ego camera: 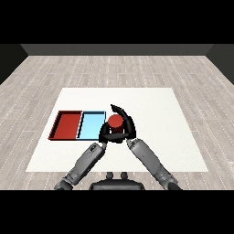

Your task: Pick the red can and put it in the red box

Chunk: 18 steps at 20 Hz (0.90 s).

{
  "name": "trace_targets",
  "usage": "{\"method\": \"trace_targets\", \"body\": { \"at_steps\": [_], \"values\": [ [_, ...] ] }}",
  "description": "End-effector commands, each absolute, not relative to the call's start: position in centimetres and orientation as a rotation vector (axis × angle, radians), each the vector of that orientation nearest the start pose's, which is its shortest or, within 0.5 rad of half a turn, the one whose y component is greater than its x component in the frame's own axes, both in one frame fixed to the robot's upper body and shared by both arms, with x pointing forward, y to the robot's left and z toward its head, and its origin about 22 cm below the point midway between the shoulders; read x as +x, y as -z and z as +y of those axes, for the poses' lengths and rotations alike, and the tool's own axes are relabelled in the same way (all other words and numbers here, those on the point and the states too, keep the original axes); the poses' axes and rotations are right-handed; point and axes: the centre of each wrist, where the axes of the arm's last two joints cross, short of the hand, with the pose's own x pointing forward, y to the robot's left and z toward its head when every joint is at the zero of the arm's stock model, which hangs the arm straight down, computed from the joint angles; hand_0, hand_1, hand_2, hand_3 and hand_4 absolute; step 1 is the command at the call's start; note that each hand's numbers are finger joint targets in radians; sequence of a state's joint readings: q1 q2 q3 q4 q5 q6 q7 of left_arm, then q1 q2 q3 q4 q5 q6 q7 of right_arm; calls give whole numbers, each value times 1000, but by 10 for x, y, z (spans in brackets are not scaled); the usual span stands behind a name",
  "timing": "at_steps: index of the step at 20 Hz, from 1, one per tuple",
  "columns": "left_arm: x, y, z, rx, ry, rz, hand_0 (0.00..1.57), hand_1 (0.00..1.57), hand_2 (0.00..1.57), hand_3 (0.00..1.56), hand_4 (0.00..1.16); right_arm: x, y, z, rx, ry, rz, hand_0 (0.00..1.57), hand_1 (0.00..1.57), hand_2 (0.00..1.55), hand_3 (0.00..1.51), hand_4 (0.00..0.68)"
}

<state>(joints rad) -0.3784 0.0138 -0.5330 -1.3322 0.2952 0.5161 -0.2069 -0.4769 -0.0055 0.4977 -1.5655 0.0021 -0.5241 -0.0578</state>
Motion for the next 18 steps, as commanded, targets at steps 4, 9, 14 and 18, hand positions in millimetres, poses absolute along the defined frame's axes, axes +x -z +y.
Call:
{"method": "trace_targets", "body": {
  "at_steps": [4, 9, 14, 18],
  "values": [
    [283, -17, 79, -225, 22, -1771, 1571, 1571, 1571, 1502, 1133, 269, -117, -71, 110, -82, -2061, 0, 0, 0, 0, 0],
    [277, -12, 70, -232, 23, -1791, 1571, 1571, 1571, 1496, 1139, 270, -115, -72, 48, -78, -2058, 0, 0, 0, 0, 0],
    [273, -40, 65, -214, 25, -1784, 1571, 1571, 1571, 1483, 1136, 282, -118, -107, 82, -9, -2068, 0, 0, 0, 0, 0],
    [277, -41, 78, -162, -6, -1794, 1571, 1571, 1571, 1477, 1136, 274, -115, -119, 101, 29, -2098, 0, 0, 0, 0, 0]
  ]
}}
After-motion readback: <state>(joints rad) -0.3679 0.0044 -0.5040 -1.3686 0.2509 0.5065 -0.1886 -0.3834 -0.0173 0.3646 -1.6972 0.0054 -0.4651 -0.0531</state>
